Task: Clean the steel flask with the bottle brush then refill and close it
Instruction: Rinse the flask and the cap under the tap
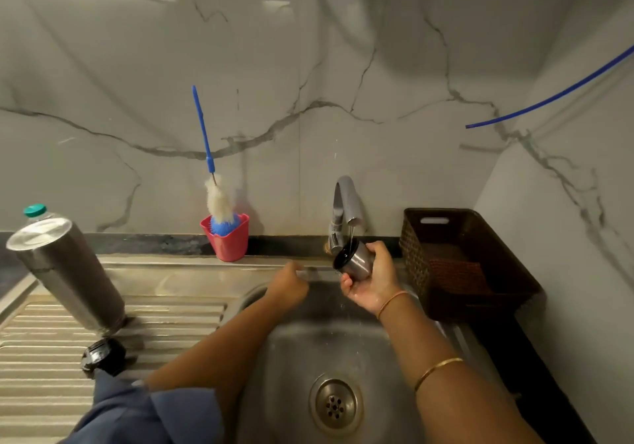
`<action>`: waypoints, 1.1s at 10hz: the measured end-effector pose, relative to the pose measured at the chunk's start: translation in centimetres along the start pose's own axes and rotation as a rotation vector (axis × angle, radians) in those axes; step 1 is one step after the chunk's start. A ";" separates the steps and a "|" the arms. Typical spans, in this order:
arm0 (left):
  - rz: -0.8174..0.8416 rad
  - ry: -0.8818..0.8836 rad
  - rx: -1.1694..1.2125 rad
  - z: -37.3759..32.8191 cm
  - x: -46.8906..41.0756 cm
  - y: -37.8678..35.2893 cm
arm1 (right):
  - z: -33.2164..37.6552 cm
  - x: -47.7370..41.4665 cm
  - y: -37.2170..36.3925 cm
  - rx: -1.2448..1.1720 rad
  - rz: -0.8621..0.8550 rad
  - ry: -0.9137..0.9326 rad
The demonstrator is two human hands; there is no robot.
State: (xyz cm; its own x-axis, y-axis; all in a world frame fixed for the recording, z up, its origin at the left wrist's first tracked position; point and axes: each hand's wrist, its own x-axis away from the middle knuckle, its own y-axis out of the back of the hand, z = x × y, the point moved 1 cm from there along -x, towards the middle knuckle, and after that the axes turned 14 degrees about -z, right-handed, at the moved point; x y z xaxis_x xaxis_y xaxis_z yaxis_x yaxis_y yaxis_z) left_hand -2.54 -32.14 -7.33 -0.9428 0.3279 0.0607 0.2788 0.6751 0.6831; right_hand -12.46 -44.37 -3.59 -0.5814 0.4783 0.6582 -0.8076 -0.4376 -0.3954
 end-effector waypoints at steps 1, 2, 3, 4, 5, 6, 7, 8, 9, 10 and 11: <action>-0.002 0.113 0.105 -1.3 -1.1 -0.7 | -0.4 -1.1 -0.5 0.184 -0.039 0.136; 0.098 0.451 0.542 -2.4 -0.4 -1.1 | 0.1 -2.0 -0.9 0.709 -0.270 0.682; 0.345 0.728 1.054 -4.4 1.2 -1.8 | -1.1 -3.0 -1.9 1.032 -0.239 0.904; 0.171 0.513 1.048 -6.3 1.7 -3.3 | -1.5 -3.9 -1.7 0.755 -0.233 0.701; -0.037 0.150 0.634 -6.8 1.5 -5.4 | -1.3 -5.4 -0.5 0.341 -0.027 0.265; -0.104 -0.064 0.384 -6.7 1.2 -6.0 | -0.4 -3.7 -0.9 0.045 0.325 0.242; 0.077 0.168 0.801 -7.3 1.1 -4.4 | 0.1 -3.6 -0.5 0.152 -0.220 0.121; 0.151 0.316 1.010 -7.4 0.3 -3.0 | -1.2 -4.1 0.4 -0.058 -0.022 -0.035; 0.073 0.276 0.835 -6.7 -1.2 -3.2 | -1.7 -4.3 0.8 -0.101 0.038 -0.171; 0.098 0.274 0.760 -6.8 -2.1 -3.6 | -1.9 -4.0 0.4 -0.187 0.102 -0.195; 0.162 0.236 0.692 -7.3 -2.3 -4.4 | -1.7 -4.3 1.1 -0.224 0.097 -0.168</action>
State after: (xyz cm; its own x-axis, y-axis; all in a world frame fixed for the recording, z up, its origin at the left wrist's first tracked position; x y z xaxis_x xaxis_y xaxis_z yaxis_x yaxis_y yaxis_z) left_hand -2.92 -40.69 -5.10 -0.8728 0.3601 0.3294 0.3951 0.9176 0.0436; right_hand -11.02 -45.57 -7.96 -0.6475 0.3010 0.7001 -0.7616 -0.2869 -0.5811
